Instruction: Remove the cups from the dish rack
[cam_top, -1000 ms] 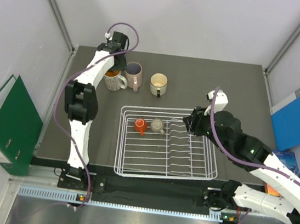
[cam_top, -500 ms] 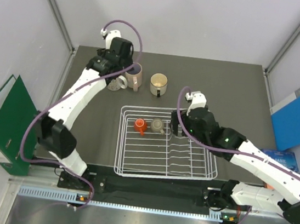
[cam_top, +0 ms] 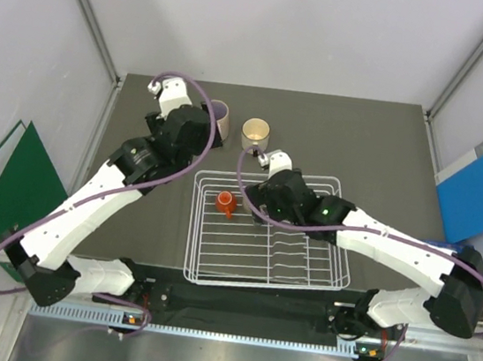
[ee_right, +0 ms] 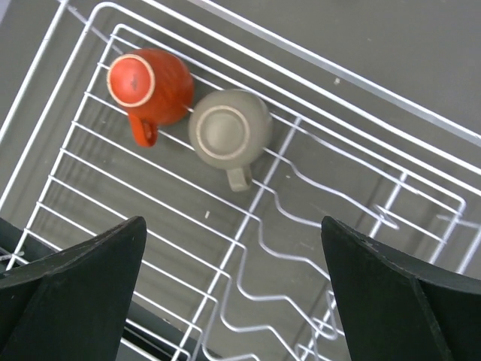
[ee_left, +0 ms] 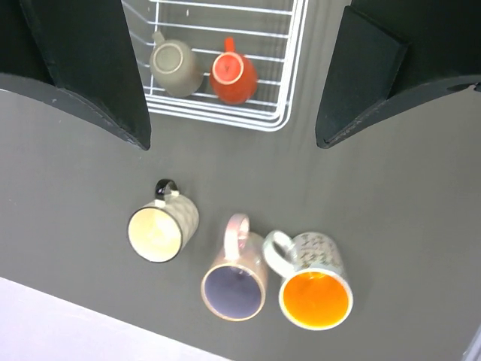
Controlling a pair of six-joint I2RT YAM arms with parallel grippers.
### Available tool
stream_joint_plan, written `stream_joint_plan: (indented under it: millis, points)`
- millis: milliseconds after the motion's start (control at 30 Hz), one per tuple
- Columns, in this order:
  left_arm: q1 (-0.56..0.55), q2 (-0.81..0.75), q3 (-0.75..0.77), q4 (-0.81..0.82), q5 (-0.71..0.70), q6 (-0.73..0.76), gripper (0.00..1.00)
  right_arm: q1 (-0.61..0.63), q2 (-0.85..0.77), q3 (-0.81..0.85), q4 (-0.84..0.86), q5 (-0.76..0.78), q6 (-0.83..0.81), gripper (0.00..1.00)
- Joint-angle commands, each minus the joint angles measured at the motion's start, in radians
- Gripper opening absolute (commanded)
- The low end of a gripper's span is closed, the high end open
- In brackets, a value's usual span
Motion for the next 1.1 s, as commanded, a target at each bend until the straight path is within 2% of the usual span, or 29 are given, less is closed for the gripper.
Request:
stream_joint_plan:
  millis: [0, 300, 567, 700, 1067]
  points:
    - [-0.004, -0.07, -0.054, -0.039, -0.051, -0.049, 0.96, 0.037, 0.049, 0.077, 0.069, -0.009, -0.017, 1.0]
    - [-0.004, -0.124, -0.119, -0.035, -0.008, -0.063, 0.97, 0.048, 0.177, 0.13, 0.097, -0.003, -0.008, 0.99]
    - [-0.036, -0.129, -0.212, -0.027, 0.061, -0.116, 0.95, 0.037, 0.062, 0.126, 0.088, 0.195, -0.008, 1.0]
    - [-0.082, -0.149, -0.263, -0.067, 0.006, -0.182, 0.96, 0.046, 0.054, 0.109, 0.11, 0.097, -0.074, 0.98]
    - [-0.082, -0.195, -0.222, -0.161, -0.1, -0.227, 0.96, 0.126, 0.307, 0.284, 0.133, 0.01, -0.12, 0.96]
